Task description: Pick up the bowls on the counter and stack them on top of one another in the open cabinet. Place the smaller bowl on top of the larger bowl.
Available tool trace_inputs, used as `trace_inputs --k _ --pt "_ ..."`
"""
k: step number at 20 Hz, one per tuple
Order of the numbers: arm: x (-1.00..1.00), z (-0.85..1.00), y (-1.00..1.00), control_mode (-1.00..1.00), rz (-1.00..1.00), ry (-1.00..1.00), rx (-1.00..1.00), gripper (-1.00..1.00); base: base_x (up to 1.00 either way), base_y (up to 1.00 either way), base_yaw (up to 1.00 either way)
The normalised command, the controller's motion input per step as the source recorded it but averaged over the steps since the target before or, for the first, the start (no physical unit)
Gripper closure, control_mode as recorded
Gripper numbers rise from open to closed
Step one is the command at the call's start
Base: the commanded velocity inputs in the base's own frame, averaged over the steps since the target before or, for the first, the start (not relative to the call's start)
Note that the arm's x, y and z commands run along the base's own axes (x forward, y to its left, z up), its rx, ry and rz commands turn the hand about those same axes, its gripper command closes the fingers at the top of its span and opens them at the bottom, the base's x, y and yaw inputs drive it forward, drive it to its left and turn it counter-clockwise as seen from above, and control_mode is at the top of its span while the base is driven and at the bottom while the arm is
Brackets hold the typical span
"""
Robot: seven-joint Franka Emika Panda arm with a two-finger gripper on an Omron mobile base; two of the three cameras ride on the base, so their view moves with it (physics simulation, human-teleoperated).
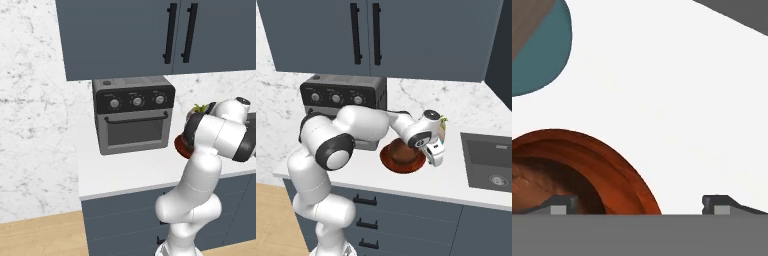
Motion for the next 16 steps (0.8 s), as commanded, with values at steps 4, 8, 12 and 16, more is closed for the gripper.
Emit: trace_inputs --k 4,8,12,16 --pt "-0.26 -0.21 -0.06 -1.00 0.05 0.00 0.05 -1.00 0.00 0.00 0.00" --pt "-0.40 0.00 0.00 -1.00 0.09 0.00 0.13 -1.00 0.00 0.00 0.00" --pt "-0.24 0.00 0.11 -1.00 0.09 -0.01 0.12 -1.00 0.00 0.00 0.00" --pt "-0.02 -0.04 0.20 -1.00 0.05 0.00 0.07 -1.00 0.00 0.00 0.00"
